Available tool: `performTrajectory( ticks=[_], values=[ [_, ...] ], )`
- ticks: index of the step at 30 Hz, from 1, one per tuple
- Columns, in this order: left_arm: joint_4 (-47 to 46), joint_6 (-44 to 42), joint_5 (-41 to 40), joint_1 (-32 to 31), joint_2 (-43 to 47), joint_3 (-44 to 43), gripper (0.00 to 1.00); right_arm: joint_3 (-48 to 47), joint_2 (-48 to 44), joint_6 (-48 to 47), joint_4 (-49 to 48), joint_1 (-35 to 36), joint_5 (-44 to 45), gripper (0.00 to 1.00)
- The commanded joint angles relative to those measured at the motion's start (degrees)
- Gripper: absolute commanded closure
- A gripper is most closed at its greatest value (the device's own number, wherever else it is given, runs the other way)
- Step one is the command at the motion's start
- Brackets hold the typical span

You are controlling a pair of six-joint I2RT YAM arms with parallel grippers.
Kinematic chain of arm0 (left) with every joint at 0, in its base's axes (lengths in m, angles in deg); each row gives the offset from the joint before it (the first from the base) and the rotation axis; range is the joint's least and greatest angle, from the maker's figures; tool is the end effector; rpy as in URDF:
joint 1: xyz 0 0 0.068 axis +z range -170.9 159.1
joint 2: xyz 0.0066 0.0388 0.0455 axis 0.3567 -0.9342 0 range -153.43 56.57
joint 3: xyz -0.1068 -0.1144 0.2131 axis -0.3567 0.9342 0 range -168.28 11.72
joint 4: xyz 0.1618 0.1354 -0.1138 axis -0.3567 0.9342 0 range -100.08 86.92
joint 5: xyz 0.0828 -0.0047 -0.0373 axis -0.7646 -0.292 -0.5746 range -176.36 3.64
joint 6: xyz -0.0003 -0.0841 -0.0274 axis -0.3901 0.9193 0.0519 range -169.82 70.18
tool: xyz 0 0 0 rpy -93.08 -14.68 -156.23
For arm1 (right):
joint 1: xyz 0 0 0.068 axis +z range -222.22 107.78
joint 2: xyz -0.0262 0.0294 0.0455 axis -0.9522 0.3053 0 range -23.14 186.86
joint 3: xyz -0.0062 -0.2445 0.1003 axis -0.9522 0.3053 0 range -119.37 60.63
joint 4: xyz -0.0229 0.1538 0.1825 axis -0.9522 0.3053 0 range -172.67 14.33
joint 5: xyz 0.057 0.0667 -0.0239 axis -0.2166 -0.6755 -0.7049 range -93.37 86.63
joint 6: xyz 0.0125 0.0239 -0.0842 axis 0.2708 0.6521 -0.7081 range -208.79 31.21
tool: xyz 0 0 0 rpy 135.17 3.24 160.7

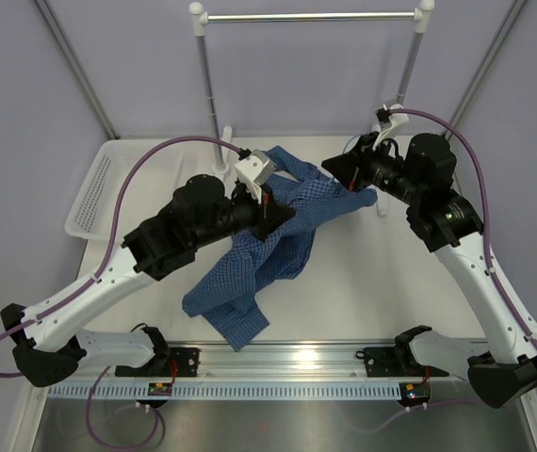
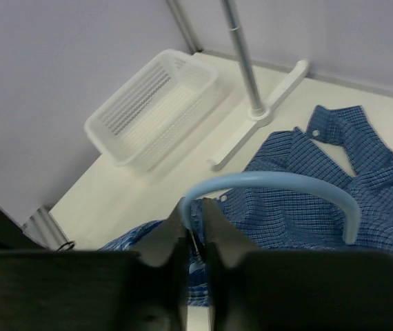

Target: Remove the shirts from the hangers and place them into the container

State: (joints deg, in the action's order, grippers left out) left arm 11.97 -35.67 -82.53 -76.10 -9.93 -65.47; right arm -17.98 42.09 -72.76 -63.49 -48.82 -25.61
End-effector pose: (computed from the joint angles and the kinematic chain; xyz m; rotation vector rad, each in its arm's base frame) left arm 0.1523 -0.2284 0.4177 0.7016 1.7287 -0.9204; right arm 0.2276 0.1310 0.4401 -0.4125 1.6851 0.8369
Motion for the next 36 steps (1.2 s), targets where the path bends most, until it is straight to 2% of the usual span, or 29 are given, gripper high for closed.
performTrajectory(
  ticks=[1, 3, 6, 10, 15, 21, 26, 28, 36],
  values=[
    [-7.3, 1.2, -0.1, -0.5, 0.5, -3.0, 1.00, 0.3, -2.0, -0.6, -2.0, 0.8, 3.7, 0.98],
    [-7.3, 1.6, 0.0, -0.5, 0.8, -2.0, 0.99, -0.1, -2.4, -2.1, -1.4, 0.8, 6.4, 1.00],
    [-7.1, 2.3, -0.3, -0.5, 2.4, 0.1, 0.91, -0.7, -3.1, -5.1, -0.5, 0.8, 11.2, 1.00],
    [-5.9, 2.0, -2.0, -0.5, 5.9, 2.5, 0.45, -1.9, -3.5, -10.1, 0.9, 0.8, 16.1, 1.00],
    [1.6, 0.4, -5.5, -0.5, 9.2, 1.3, 0.34, -3.0, -3.6, -14.0, 1.3, 0.8, 20.6, 1.00],
    [6.1, -1.1, -9.2, -0.5, 10.3, 3.2, 0.32, -4.2, -3.4, -17.5, 1.0, 0.9, 23.9, 1.00],
    [7.0, -2.5, -17.2, -0.5, 8.2, 4.8, 0.32, -4.6, -3.2, -17.9, 1.3, 0.8, 23.4, 1.00],
    [7.9, -2.3, -19.8, -0.5, 6.9, 3.9, 0.33, -4.6, -3.4, -17.8, 1.3, 0.8, 23.6, 1.00],
    [8.8, -0.1, -21.6, -0.5, 0.7, 0.6, 0.40, -4.7, -4.1, -17.4, 1.8, 0.8, 23.3, 1.00]
  ],
)
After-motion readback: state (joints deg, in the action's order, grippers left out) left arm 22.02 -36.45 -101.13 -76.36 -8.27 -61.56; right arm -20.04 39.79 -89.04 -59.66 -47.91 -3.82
